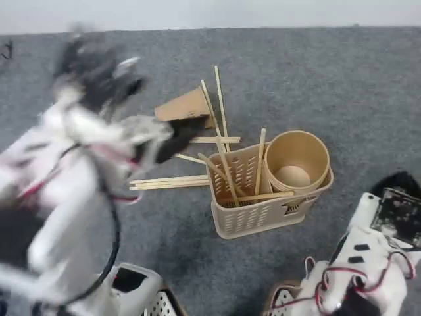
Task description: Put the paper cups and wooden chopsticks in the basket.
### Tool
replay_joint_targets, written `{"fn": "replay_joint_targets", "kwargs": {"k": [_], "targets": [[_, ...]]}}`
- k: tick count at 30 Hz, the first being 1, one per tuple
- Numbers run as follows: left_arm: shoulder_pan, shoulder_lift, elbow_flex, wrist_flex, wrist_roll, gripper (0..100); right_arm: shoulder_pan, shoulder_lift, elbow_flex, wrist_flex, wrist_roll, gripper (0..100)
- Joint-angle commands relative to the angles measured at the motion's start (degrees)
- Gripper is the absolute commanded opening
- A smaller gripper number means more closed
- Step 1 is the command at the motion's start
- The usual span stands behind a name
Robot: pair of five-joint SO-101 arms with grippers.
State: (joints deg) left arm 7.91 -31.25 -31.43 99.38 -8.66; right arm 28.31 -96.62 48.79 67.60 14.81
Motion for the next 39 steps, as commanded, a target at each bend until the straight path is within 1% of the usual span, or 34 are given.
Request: {"fn": "replay_joint_targets", "kwargs": {"k": [1, 4, 8, 11, 14, 17, 23, 26, 31, 33, 35, 39], "targets": [[-8.3, -5.5, 7.4, -1.3, -1.4, 35, -3.6, 12.9, -17.1, 5.4, 1.0, 7.2], [-12.7, -8.8, 16.8, -4.3, -1.0, 35, -6.4, 22.2, -26.7, 10.2, 1.2, 0.7], [-16.4, -13.3, 33.6, -8.6, 4.0, 35, -11.6, 27.8, -36.7, 16.0, 1.4, 0.7], [-19.7, -18.1, 45.7, -14.2, 7.7, 35, -17.7, 29.4, -43.1, 19.9, 1.4, 0.7], [-21.8, -25.0, 56.1, -18.7, 9.3, 35, -23.9, 32.3, -47.3, 23.8, 1.5, 0.7], [-21.6, -33.1, 65.2, -20.7, 10.4, 35, -28.4, 37.4, -49.3, 28.0, 1.5, 0.7], [-21.5, -48.4, 78.0, -26.1, 10.7, 35, -33.5, 42.9, -50.6, 31.1, 1.5, 0.7], [-18.0, -52.6, 82.8, -26.4, 10.4, 35, -36.2, 43.6, -50.5, 32.5, 1.5, 0.7], [-14.0, -53.7, 86.8, -29.4, 10.3, 35, -34.7, 43.6, -47.0, 32.9, 2.1, 0.7], [-12.5, -53.7, 86.7, -30.0, 9.8, 35, -33.1, 43.6, -43.8, 32.5, 4.0, 0.7], [-11.5, -53.8, 86.6, -31.0, 7.6, 35, -31.4, 43.6, -40.2, 31.9, 5.1, 0.7], [-11.6, -53.8, 86.7, -33.6, 5.2, 35, -26.1, 43.5, -34.2, 28.3, 5.8, 0.7]]}}
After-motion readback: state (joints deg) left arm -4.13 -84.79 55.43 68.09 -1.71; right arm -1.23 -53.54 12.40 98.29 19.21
